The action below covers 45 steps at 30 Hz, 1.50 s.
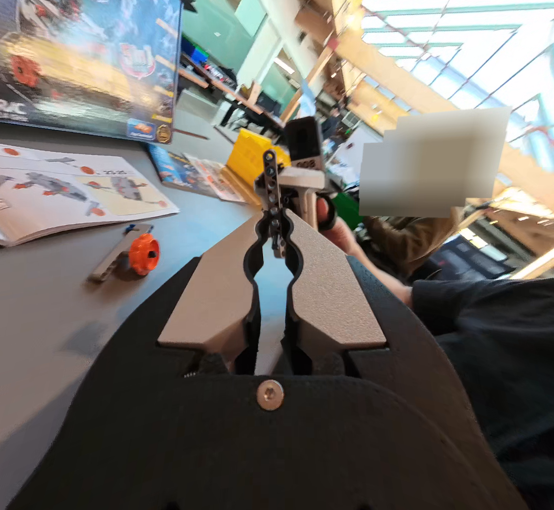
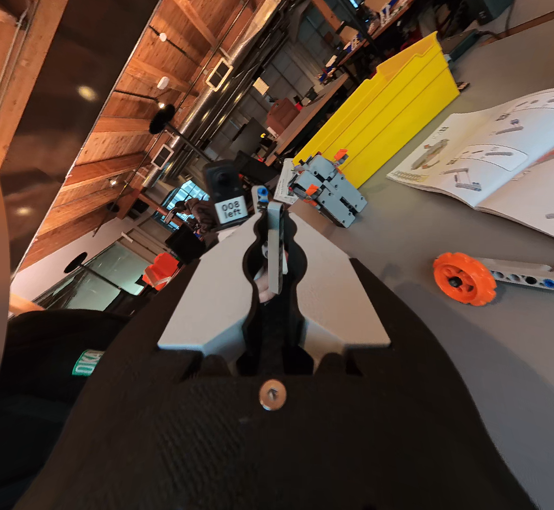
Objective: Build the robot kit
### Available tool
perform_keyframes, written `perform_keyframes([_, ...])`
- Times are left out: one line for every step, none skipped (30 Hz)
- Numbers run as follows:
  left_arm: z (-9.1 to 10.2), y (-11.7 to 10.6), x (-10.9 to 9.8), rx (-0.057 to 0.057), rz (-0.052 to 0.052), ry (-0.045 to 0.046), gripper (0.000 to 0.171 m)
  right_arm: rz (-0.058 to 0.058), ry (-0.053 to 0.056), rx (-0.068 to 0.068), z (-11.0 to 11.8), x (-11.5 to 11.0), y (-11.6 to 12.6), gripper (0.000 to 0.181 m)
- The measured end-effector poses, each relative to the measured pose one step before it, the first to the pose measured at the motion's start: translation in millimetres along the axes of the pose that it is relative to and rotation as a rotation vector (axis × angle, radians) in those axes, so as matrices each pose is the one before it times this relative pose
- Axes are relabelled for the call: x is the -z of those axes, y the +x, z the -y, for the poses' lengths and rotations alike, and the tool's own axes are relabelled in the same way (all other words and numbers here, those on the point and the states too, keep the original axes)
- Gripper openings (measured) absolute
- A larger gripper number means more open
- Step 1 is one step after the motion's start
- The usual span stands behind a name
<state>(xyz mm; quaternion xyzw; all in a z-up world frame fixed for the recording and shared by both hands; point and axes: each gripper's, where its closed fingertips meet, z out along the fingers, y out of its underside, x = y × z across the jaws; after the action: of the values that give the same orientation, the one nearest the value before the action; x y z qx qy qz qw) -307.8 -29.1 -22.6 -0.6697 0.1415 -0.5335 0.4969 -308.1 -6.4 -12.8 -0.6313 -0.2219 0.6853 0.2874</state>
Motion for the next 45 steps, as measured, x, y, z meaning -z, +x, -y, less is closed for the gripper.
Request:
perform_keyframes([-3.88, -4.20, -0.68, -0.0421, 0.0543, -0.02061, 0.005, -0.0235, 0.0052, -0.0110, -0.68, -0.45, 3.30, 0.007])
perform_keyframes([-2.70, -4.59, -0.64, -0.0409, 0.0583, -0.01149, 0.005, -0.0263, 0.0008, -0.0060, -1.32, -0.74, 3.71, 0.007])
perform_keyframes([-1.72, -2.55, -0.88, -0.0345, 0.0451, -0.00266, 0.005, -0.0258, 0.0041, 0.0005, -1.06, -0.75, 3.60, 0.008])
perform_keyframes([-1.36, 0.08, -1.54, -0.0249, 0.0272, 0.00369, 0.005, -0.0176, 0.0012, 0.0015, -1.40, -0.96, 2.21, 0.008])
perform_keyframes([-2.04, -0.68, -1.97, -0.0143, 0.0288, 0.00157, 0.005, -0.0161, -0.0077, -0.0019, -2.69, -1.45, 2.02, 0.008])
perform_keyframes([-2.26, -1.84, -2.11, -0.0078, 0.0307, 0.00092, 0.005, -0.0189, -0.0069, -0.0016, -2.53, -1.21, 2.28, 0.008])
perform_keyframes([-2.29, -2.43, -1.71, -0.0012, 0.0279, 0.00135, 0.006, -0.0166, -0.0035, 0.0003, -1.78, -0.98, 2.03, 0.008])
perform_keyframes([-2.70, -1.28, -1.75, 0.0028, 0.0126, -0.00651, 0.005, -0.0164, -0.0036, 0.0030, -1.32, -0.39, 1.92, 0.008])
perform_keyframes([-3.65, -1.12, -1.52, 0.0061, 0.0039, -0.01847, 0.005, -0.0224, -0.0094, 0.0105, -1.54, -0.13, 2.70, 0.008])
perform_keyframes([-2.38, -1.11, -0.65, 0.0109, -0.0012, -0.01374, 0.005, -0.0199, -0.0103, 0.0212, -1.12, 0.07, 1.94, 0.008])
perform_keyframes([-0.65, -0.67, 0.20, 0.0126, -0.0051, -0.00492, 0.005, -0.0238, -0.0094, 0.0241, -0.73, 0.04, 2.16, 0.008])
perform_keyframes([0.44, -0.25, 0.79, 0.0106, -0.0059, 0.00238, 0.005, -0.0261, -0.0077, 0.0285, -0.19, 0.21, 2.18, 0.008])
perform_keyframes([2.16, -0.04, 1.46, 0.0064, -0.0042, 0.01391, 0.005, -0.0265, -0.0119, 0.0335, -0.91, 0.00, 2.25, 0.008])
perform_keyframes([2.59, -0.67, 1.56, 0.0026, 0.0028, 0.01511, 0.005, -0.0223, -0.0126, 0.0344, -1.21, -0.12, 1.15, 0.008])
perform_keyframes([1.93, -0.96, 1.08, -0.0011, 0.0052, 0.00894, 0.005, -0.0247, -0.0050, 0.0347, -0.29, -0.11, 1.07, 0.008])
perform_keyframes([0.59, -0.99, 0.34, -0.0047, 0.0058, 0.00014, 0.005, -0.0277, -0.0114, 0.0398, -1.26, -0.33, 0.76, 0.008])
perform_keyframes([-0.98, -0.85, -0.57, -0.0082, 0.0042, -0.00936, 0.005, -0.0265, -0.0147, 0.0478, -1.38, -0.70, -0.31, 0.008])
perform_keyframes([-1.44, -0.87, -0.99, -0.0082, 0.0042, -0.00913, 0.006, -0.0242, -0.0160, 0.0540, -1.57, -1.11, -1.53, 0.008])
perform_keyframes([-0.94, -1.02, -0.94, -0.0080, 0.0060, -0.00333, 0.006, -0.0214, -0.0194, 0.0569, -2.04, -1.36, -1.99, 0.008])
perform_keyframes([-1.08, -1.42, -0.84, -0.0094, 0.0074, -0.00392, 0.005, -0.0447, -0.0059, 0.0551, -0.17, -0.46, 1.96, 0.008])
perform_keyframes([-0.80, -1.24, -0.61, -0.0103, 0.0070, -0.00353, 0.005, -0.0329, -0.0011, 0.0505, 0.06, 0.01, 0.95, 0.008])
perform_keyframes([-0.48, -0.67, -0.51, -0.0067, 0.0046, -0.00192, 0.005, -0.0245, 0.0022, 0.0332, 0.48, 0.17, 0.55, 0.008])
perform_keyframes([-0.87, -0.08, -0.56, -0.0049, 0.0014, -0.00587, 0.005, -0.0113, 0.0135, 0.0098, 1.93, 0.35, -0.25, 0.008])
perform_keyframes([-1.82, 0.47, -0.90, -0.0041, -0.0028, -0.01150, 0.005, -0.0083, 0.0173, -0.0154, 2.42, 0.63, 0.77, 0.008])
perform_keyframes([-1.65, 1.26, -0.91, -0.0021, -0.0084, -0.00819, 0.005, -0.0039, 0.0134, -0.0274, 1.70, 0.42, 1.46, 0.008])
perform_keyframes([-1.36, 0.78, -0.85, 0.0006, -0.0049, -0.00470, 0.005, 0.0025, 0.0065, -0.0319, 0.60, 0.10, 1.42, 0.008])
perform_keyframes([-0.67, -0.16, -0.40, -0.0003, 0.0007, -0.00073, 0.005, 0.0112, -0.0007, -0.0346, -0.82, -0.47, 0.87, 0.008])
perform_keyframes([0.25, 0.08, -0.21, -0.0019, -0.0015, 0.00429, 0.005, 0.0175, -0.0070, -0.0391, -2.01, -1.09, 0.05, 0.008])
perform_keyframes([0.74, -0.08, -0.19, -0.0001, -0.0012, 0.00555, 0.006, 0.0207, -0.0087, -0.0452, -2.24, -1.15, -0.25, 0.008])
perform_keyframes([0.66, -0.39, -0.21, -0.0005, 0.0010, 0.00328, 0.006, 0.0165, -0.0073, -0.0485, -1.94, -1.04, 0.60, 0.008])
perform_keyframes([-0.03, -0.23, -0.44, -0.0030, 0.0006, -0.00144, 0.006, 0.0134, -0.0040, -0.0436, -1.40, -0.82, 1.11, 0.008])
perform_keyframes([-0.64, -0.59, -0.66, -0.0048, 0.0048, -0.00533, 0.005, 0.0100, -0.0059, -0.0392, -1.55, -0.74, 1.46, 0.008])
perform_keyframes([-1.13, -0.97, -0.79, -0.0082, 0.0076, -0.00687, 0.006, 0.0061, -0.0048, -0.0338, -1.34, -0.60, 1.79, 0.008])
perform_keyframes([-1.56, -1.14, -1.02, -0.0088, 0.0087, -0.00895, 0.006, 0.0027, -0.0062, -0.0294, -1.67, -0.83, 1.87, 0.008])
perform_keyframes([-1.80, -1.06, -1.13, -0.0086, 0.0085, -0.01124, 0.005, 0.0047, -0.0096, -0.0258, -2.11, -0.87, 1.27, 0.008])
perform_keyframes([-2.13, -0.62, -1.47, -0.0093, 0.0056, -0.01356, 0.006, 0.0035, -0.0087, -0.0188, -1.85, -0.93, 0.72, 0.008])
perform_keyframes([-2.05, 0.51, -1.55, -0.0089, -0.0012, -0.01468, 0.005, 0.0058, -0.0051, -0.0186, -1.42, -0.90, -0.21, 0.008])
perform_keyframes([-1.56, 1.22, -1.77, -0.0087, -0.0063, -0.01240, 0.006, -0.0021, 0.0001, -0.0181, -0.80, -0.80, 0.85, 0.008])
perform_keyframes([-1.51, 0.39, -1.81, -0.0073, -0.0010, -0.01208, 0.007, 0.0055, -0.0019, -0.0180, -1.12, -0.75, -0.47, 0.008])
perform_keyframes([-2.04, 0.56, -1.62, -0.0093, -0.0018, -0.01576, 0.008, -0.0051, -0.0038, -0.0142, -1.02, -0.22, 1.38, 0.008])
perform_keyframes([-1.43, -0.14, -0.91, -0.0116, 0.0033, -0.01345, 0.007, -0.0007, -0.0001, -0.0031, -0.32, 0.15, 0.81, 0.008])
perform_keyframes([-0.48, -0.45, 0.03, -0.0138, 0.0046, -0.00621, 0.007, 0.0023, -0.0002, -0.0056, -0.13, 0.25, 0.00, 0.008])
perform_keyframes([-0.17, -0.16, 0.26, -0.0062, 0.0020, -0.00384, 0.006, 0.0059, -0.0003, -0.0102, -0.13, 0.26, -0.82, 0.009])
perform_keyframes([0.92, -0.21, 0.77, 0.0041, -0.0015, 0.00503, 0.006, 0.0086, 0.0074, -0.0130, 1.13, 0.48, -1.64, 0.009])
perform_keyframes([1.43, 0.04, 0.92, 0.0137, -0.0074, 0.00974, 0.006, 0.0048, 0.0047, -0.0096, 0.85, 0.51, -1.55, 0.010])
